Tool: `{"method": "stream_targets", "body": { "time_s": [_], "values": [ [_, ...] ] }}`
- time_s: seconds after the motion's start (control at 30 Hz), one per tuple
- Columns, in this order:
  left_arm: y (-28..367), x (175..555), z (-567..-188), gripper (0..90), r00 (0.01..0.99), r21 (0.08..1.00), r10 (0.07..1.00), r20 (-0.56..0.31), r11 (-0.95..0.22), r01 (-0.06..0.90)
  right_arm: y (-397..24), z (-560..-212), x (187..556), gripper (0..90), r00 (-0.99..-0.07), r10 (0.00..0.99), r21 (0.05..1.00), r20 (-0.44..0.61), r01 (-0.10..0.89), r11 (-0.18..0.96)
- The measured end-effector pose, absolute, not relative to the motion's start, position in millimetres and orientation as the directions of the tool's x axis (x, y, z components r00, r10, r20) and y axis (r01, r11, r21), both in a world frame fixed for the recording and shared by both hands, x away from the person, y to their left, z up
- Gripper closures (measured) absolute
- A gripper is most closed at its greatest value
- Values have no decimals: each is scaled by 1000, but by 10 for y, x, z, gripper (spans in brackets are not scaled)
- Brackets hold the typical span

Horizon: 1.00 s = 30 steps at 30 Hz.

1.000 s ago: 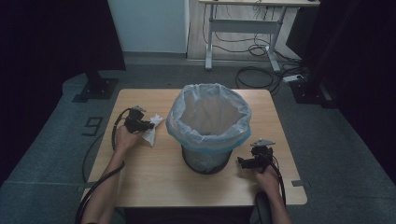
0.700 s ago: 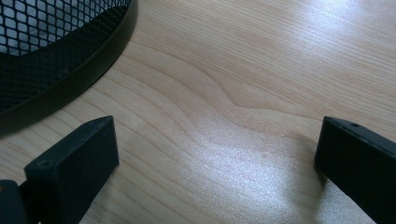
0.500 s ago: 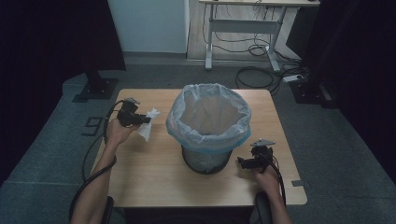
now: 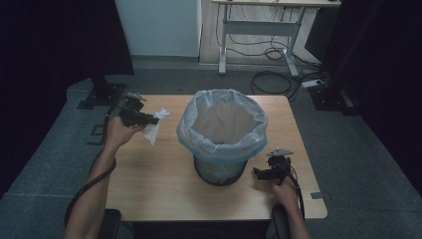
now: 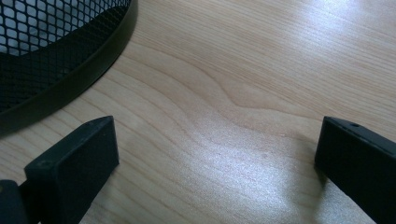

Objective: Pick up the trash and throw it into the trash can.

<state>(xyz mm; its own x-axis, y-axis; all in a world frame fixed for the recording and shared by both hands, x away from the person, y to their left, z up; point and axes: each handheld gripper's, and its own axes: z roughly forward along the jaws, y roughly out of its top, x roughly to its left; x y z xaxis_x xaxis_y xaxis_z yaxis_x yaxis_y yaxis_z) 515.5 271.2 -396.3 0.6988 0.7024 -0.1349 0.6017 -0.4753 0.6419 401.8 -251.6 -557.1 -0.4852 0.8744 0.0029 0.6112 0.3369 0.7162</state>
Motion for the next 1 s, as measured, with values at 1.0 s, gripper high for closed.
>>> {"method": "stream_targets", "body": {
  "time_s": [1.0],
  "values": [
    [2457,4951,-2798,714,778,676,610,-147,-512,530,-2515,-5570,4016,0,-488,873,716,3,610,339]
  ]
}}
